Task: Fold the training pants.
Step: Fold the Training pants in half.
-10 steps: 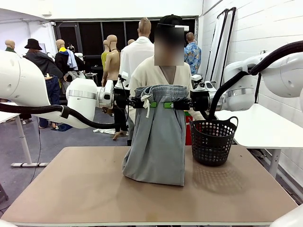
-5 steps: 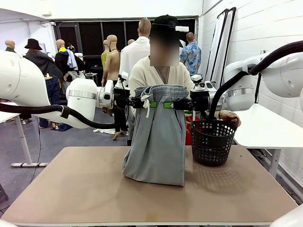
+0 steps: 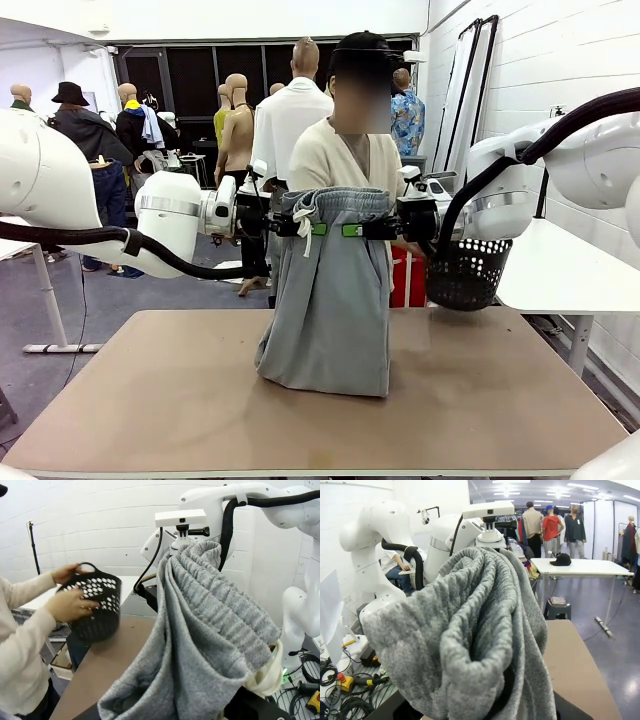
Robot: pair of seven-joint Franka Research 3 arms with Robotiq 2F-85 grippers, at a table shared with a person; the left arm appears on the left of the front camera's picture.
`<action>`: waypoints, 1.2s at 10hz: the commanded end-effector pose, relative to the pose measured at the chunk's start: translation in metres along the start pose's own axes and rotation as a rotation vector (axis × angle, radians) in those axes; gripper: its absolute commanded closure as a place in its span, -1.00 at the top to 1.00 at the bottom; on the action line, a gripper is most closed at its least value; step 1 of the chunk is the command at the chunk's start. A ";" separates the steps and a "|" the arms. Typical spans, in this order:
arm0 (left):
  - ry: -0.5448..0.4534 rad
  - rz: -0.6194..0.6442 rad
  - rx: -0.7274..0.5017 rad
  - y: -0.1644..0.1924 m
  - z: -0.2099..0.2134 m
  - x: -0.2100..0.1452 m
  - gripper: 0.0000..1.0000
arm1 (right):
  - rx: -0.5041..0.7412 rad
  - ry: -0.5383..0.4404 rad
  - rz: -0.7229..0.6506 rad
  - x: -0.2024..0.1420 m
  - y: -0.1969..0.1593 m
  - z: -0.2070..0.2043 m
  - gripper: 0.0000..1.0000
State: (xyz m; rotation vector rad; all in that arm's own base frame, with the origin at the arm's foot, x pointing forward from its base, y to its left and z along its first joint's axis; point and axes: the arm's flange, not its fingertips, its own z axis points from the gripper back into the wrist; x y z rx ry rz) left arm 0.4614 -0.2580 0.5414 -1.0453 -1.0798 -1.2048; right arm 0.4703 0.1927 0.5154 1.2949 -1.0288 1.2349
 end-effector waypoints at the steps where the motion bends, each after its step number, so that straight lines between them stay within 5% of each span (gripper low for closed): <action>1: -0.004 0.064 0.024 -0.010 0.012 -0.007 -1.00 | 0.009 0.016 -0.028 -0.002 0.003 -0.005 -1.00; 5: -0.029 0.168 0.044 -0.006 0.017 -0.037 -1.00 | 0.019 0.029 -0.077 -0.021 -0.007 -0.016 -1.00; 12: -0.030 0.110 0.038 0.058 0.023 0.028 -1.00 | 0.053 0.095 0.036 0.044 -0.064 -0.031 -1.00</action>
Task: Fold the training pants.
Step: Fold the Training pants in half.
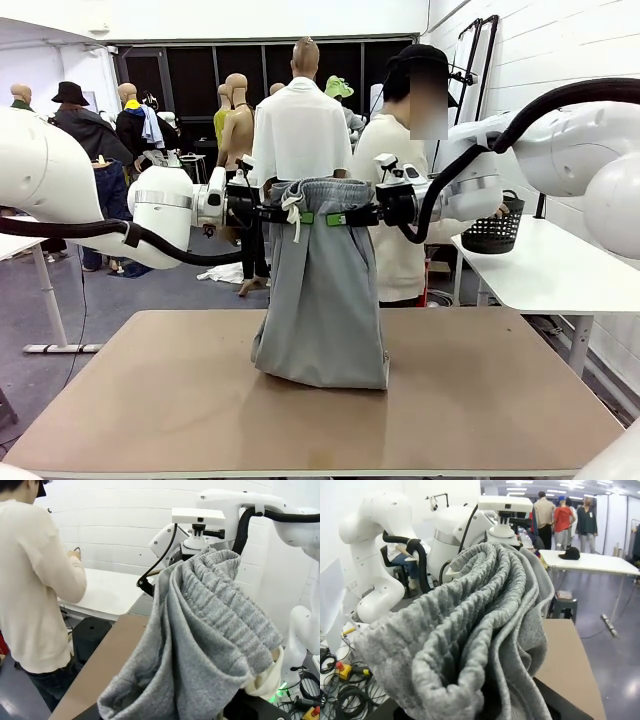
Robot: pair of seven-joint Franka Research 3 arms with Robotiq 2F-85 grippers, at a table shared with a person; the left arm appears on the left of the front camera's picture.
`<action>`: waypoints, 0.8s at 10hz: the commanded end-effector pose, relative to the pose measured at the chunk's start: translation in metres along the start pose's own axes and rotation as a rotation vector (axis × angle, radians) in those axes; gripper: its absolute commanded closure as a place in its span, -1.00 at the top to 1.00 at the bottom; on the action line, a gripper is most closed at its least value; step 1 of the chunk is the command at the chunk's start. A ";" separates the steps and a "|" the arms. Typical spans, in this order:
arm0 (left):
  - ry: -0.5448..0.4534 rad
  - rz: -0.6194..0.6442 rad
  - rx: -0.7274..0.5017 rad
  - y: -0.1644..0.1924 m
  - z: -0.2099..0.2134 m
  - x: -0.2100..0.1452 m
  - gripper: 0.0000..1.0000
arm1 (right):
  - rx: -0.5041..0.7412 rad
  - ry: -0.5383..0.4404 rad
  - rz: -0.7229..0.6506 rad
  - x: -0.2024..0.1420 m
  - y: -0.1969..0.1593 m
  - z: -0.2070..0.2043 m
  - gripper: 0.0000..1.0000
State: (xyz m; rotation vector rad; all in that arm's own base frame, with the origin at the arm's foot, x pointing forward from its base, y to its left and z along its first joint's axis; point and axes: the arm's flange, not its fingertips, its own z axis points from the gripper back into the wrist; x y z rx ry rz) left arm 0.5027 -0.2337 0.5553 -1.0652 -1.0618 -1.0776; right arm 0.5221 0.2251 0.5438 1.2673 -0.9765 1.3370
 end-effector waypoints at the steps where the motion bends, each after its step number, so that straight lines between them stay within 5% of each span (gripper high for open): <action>1: -0.018 -0.012 -0.005 0.023 0.000 0.034 -1.00 | -0.006 0.019 0.027 0.023 -0.020 -0.003 -1.00; 5: -0.042 -0.090 0.062 0.048 0.005 0.093 -1.00 | -0.026 -0.011 0.162 0.089 -0.052 0.010 -1.00; 8: -0.031 -0.112 0.122 0.064 0.008 0.105 -1.00 | 0.002 -0.005 0.190 0.112 -0.078 0.012 -1.00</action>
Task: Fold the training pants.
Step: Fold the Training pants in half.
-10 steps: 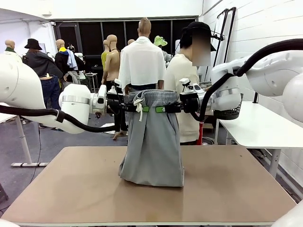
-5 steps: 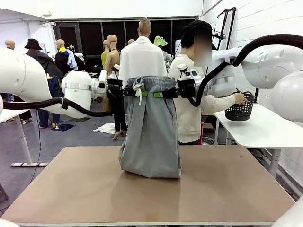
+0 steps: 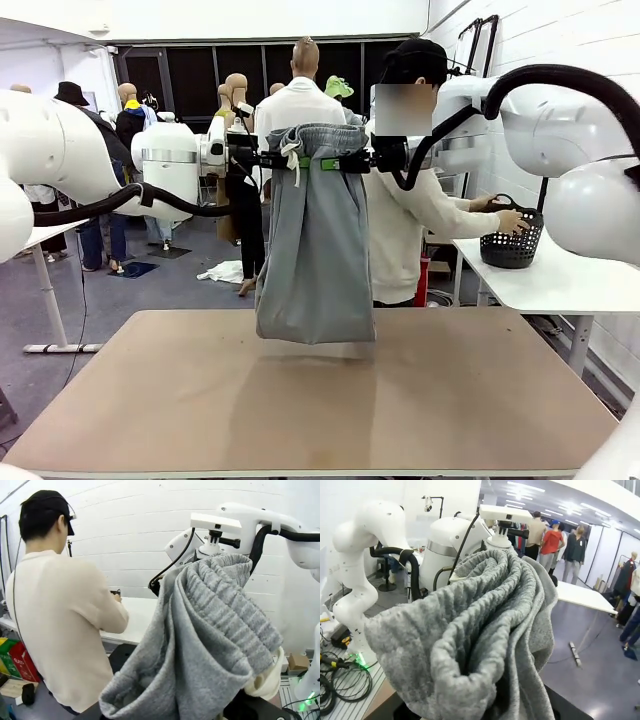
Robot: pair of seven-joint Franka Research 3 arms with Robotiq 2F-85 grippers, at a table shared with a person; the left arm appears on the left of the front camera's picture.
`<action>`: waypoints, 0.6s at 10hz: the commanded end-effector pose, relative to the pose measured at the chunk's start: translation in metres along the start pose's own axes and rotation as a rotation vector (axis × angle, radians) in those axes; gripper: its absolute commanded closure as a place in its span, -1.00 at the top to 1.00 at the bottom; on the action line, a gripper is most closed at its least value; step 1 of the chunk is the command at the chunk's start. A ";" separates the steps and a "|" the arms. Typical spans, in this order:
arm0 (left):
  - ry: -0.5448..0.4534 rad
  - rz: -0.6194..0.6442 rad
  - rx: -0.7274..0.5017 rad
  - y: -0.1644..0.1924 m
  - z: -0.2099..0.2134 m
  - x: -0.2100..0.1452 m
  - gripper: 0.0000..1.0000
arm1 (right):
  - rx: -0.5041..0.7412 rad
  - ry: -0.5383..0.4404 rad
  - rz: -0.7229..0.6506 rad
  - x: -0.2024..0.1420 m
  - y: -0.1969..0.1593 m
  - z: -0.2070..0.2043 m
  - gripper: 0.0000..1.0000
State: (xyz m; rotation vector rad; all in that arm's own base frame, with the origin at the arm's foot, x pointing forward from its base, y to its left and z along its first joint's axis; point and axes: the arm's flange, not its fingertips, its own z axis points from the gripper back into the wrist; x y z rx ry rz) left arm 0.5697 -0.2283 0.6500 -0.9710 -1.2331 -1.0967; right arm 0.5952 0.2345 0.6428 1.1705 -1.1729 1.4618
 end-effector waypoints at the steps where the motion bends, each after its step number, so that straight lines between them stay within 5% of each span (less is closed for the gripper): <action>1: 0.065 0.019 0.038 0.010 -0.002 0.000 -1.00 | -0.004 -0.003 -0.007 0.000 0.011 0.001 -1.00; 2: 0.000 0.000 0.000 0.000 0.000 0.000 -1.00 | -0.004 -0.003 -0.007 0.000 0.011 0.001 -1.00; 6: 0.000 0.000 0.000 0.000 0.000 0.000 -1.00 | -0.004 -0.003 -0.007 0.000 0.011 0.001 -1.00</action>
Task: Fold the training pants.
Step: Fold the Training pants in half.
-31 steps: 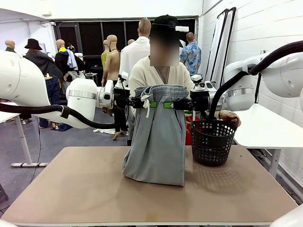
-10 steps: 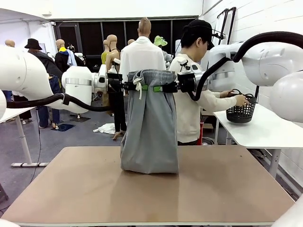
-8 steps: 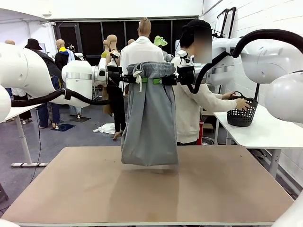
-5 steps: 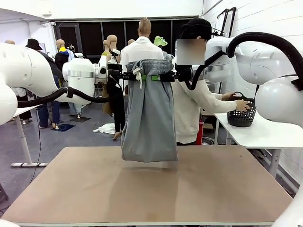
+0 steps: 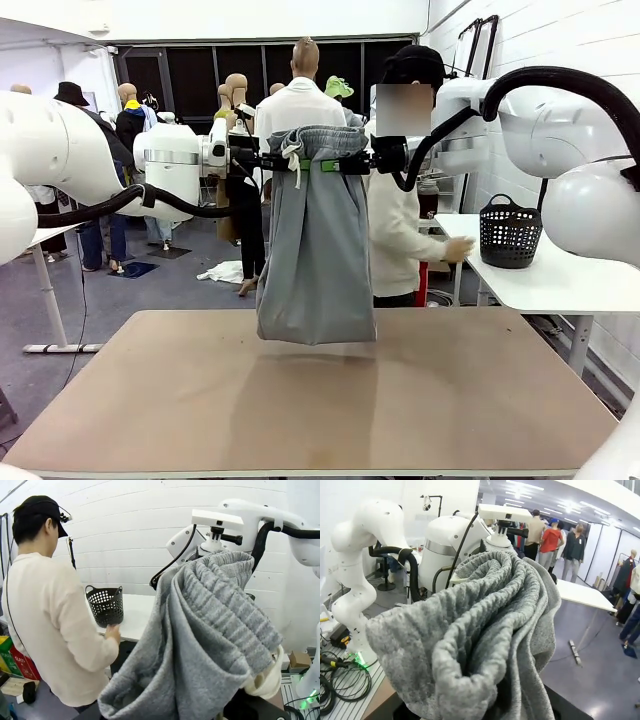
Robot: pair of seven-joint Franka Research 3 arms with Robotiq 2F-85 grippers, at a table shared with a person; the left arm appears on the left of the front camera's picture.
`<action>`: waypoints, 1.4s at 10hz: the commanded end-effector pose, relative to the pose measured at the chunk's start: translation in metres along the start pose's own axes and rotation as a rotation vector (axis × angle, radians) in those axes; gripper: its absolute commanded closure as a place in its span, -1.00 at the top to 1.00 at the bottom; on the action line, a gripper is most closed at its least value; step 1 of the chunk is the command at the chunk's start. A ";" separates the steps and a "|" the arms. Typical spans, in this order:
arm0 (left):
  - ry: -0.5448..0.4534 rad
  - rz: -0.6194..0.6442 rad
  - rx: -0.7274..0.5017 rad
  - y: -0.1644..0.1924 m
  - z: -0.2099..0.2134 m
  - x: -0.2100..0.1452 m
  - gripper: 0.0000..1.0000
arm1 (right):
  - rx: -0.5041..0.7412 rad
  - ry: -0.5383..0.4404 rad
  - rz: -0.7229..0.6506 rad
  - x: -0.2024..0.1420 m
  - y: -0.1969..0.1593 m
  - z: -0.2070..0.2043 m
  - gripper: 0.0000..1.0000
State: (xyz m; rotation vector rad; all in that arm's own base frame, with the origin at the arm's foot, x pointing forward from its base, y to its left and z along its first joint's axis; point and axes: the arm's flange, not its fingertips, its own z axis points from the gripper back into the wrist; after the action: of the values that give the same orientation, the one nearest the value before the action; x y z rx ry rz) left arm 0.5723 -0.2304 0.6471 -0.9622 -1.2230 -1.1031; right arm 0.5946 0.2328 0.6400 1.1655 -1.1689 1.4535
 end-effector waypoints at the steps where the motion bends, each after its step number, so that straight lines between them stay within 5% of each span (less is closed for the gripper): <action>1: 0.000 0.000 0.001 0.000 0.000 0.000 -1.00 | 0.000 0.000 -0.001 -0.001 0.000 0.000 -1.00; 7: 0.051 -0.102 0.121 0.064 -0.023 0.006 -1.00 | -0.052 0.012 0.080 -0.001 -0.060 0.005 -1.00; 14: 0.042 0.004 0.128 0.076 -0.013 -0.065 -1.00 | -0.041 0.017 -0.025 -0.072 -0.027 -0.005 -1.00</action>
State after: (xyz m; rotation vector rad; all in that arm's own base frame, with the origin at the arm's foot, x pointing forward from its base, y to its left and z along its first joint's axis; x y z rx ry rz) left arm 0.6520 -0.2353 0.5819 -0.8360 -1.2162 -1.0846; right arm 0.6609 0.2364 0.5654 1.0813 -1.1846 1.4025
